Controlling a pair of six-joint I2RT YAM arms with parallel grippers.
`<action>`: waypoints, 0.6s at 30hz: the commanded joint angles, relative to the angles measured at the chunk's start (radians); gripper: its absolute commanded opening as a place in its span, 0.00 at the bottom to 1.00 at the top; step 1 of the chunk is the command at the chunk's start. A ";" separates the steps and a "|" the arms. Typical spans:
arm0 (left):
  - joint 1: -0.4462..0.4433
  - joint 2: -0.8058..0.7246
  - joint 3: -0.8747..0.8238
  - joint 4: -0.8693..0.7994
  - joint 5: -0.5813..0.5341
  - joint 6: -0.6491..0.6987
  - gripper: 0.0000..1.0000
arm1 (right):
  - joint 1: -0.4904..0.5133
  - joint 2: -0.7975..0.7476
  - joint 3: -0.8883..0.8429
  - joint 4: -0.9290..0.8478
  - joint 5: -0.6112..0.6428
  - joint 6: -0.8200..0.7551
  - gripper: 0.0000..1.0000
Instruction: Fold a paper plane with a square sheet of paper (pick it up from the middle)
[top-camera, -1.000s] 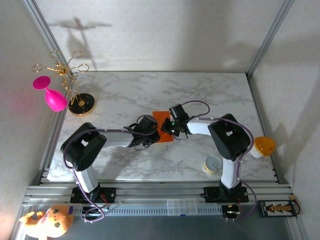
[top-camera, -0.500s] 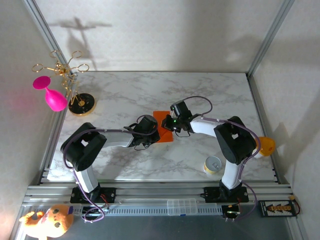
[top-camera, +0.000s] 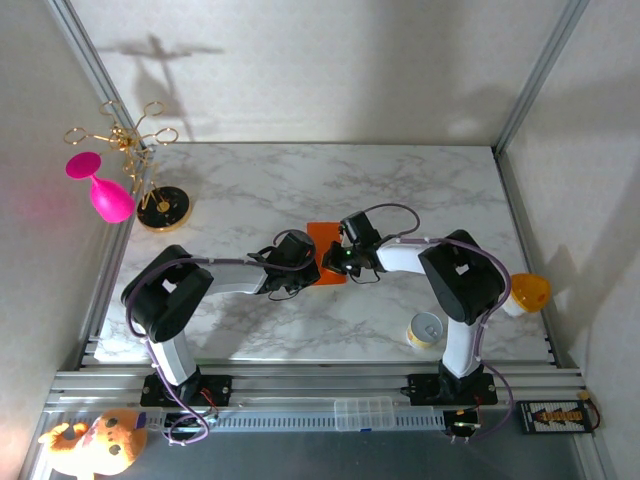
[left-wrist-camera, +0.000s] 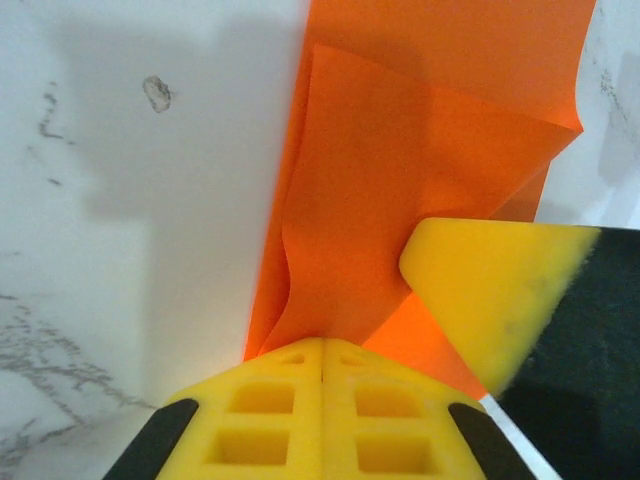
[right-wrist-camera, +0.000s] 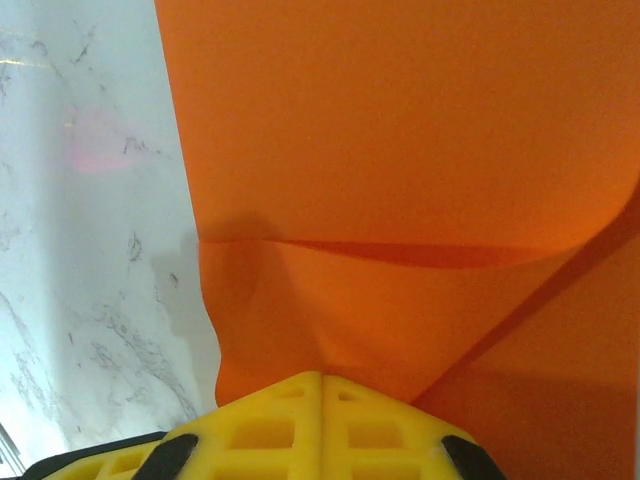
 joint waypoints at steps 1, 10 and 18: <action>-0.002 -0.031 0.000 -0.012 0.026 0.020 0.02 | -0.006 0.019 -0.023 -0.035 0.035 0.013 0.01; 0.003 -0.033 0.010 -0.019 -0.014 0.028 0.07 | -0.008 0.023 -0.034 -0.036 0.048 0.022 0.01; 0.006 0.005 -0.010 -0.062 -0.056 0.010 0.02 | -0.008 0.014 -0.037 -0.025 0.042 0.025 0.01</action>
